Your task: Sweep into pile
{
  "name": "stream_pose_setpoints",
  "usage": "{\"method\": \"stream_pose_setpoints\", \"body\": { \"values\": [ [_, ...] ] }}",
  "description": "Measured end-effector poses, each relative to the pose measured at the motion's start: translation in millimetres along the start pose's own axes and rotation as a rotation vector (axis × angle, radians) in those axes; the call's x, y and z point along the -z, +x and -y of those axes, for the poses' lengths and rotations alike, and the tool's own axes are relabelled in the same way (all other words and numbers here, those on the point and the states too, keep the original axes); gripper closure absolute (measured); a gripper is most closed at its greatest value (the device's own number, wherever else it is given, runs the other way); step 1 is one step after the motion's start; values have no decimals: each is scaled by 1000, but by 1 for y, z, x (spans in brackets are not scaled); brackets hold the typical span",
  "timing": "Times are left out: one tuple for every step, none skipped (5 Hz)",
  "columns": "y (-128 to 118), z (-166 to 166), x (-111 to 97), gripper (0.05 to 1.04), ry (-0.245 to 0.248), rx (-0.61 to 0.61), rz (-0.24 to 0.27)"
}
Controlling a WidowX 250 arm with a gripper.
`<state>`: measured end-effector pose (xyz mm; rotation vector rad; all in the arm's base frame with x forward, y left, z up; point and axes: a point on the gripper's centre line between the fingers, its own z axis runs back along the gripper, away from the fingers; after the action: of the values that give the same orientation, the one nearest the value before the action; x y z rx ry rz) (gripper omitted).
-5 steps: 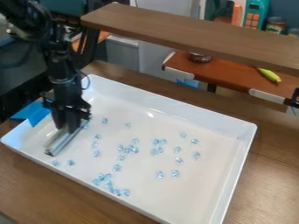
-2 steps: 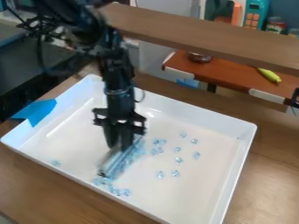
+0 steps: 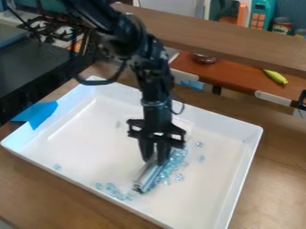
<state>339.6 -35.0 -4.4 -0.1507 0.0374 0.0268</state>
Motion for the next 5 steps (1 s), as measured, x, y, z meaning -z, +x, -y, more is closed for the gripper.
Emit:
{"method": "stream_pose_setpoints", "body": {
  "values": [
    [0, 18, 3, 745, -15, 4, 1],
    [-2, 37, 6, 745, -39, 15, 3],
    [-6, 64, 9, 745, -67, 56, -1],
    [-9, 70, 9, 745, -87, 65, -16],
    [-13, 65, -26, 745, -139, 87, 9]
  ]
}}
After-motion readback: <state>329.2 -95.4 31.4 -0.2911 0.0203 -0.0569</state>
